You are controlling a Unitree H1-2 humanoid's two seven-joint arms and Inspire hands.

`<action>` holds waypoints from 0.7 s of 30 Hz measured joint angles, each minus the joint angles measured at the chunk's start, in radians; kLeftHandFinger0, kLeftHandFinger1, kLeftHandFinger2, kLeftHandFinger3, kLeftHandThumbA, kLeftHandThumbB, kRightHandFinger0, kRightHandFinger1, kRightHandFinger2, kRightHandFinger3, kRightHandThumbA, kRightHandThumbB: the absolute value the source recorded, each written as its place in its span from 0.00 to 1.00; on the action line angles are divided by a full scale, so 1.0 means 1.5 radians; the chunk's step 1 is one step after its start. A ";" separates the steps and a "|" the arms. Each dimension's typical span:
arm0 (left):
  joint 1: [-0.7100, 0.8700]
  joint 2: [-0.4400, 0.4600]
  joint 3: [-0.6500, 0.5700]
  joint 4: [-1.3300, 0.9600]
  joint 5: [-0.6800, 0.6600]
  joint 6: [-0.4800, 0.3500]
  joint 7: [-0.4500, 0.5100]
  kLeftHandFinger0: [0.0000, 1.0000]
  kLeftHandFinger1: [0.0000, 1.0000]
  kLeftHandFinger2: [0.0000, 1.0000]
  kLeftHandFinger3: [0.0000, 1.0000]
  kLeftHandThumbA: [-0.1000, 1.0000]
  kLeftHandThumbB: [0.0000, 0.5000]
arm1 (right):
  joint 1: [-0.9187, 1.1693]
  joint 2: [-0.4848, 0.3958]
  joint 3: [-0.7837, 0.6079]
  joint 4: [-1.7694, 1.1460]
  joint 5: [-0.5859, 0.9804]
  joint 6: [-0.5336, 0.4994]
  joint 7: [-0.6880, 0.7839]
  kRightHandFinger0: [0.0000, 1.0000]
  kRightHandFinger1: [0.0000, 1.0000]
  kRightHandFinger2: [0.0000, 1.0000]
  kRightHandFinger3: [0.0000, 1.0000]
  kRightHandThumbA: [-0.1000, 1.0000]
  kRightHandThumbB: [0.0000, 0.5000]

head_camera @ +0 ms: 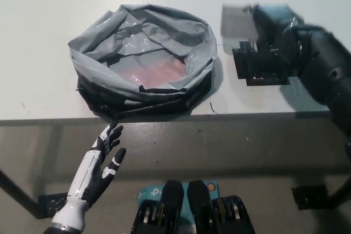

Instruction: Use the right hand to pick up a small rectangular container and put it into a plastic bag and lift the bag

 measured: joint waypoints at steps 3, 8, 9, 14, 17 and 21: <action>0.000 0.000 0.000 0.000 0.000 0.000 0.000 1.00 1.00 1.00 1.00 0.86 0.32 | -0.001 -0.014 -0.032 -0.092 0.000 -0.007 -0.016 0.00 0.41 0.84 0.88 0.00 0.36; 0.000 0.001 -0.002 0.000 0.000 -0.001 0.000 1.00 1.00 1.00 1.00 0.86 0.32 | -0.012 -0.025 -0.082 -0.211 -0.001 -0.009 -0.026 0.00 0.35 0.81 0.92 0.00 0.34; 0.000 0.001 -0.002 0.000 0.000 -0.001 0.000 1.00 1.00 1.00 1.00 0.86 0.32 | -0.018 -0.027 -0.091 -0.232 -0.001 -0.010 -0.029 0.00 0.35 0.80 0.94 0.00 0.33; -0.001 0.004 -0.003 0.000 0.000 -0.001 -0.004 1.00 1.00 1.00 1.00 0.89 0.33 | -0.072 -0.033 -0.136 -0.316 0.000 -0.011 -0.036 0.00 0.38 0.80 0.99 0.00 0.36; -0.001 0.007 -0.003 0.000 0.000 -0.001 -0.004 1.00 1.00 1.00 1.00 0.89 0.33 | -0.086 -0.027 -0.153 -0.367 0.002 -0.008 -0.033 0.00 0.37 0.81 1.00 0.00 0.37; -0.001 0.009 -0.005 0.000 0.000 -0.002 -0.005 1.00 1.00 1.00 1.00 0.86 0.34 | -0.081 0.009 -0.152 -0.444 0.004 0.010 -0.012 0.00 0.34 0.80 0.91 0.00 0.45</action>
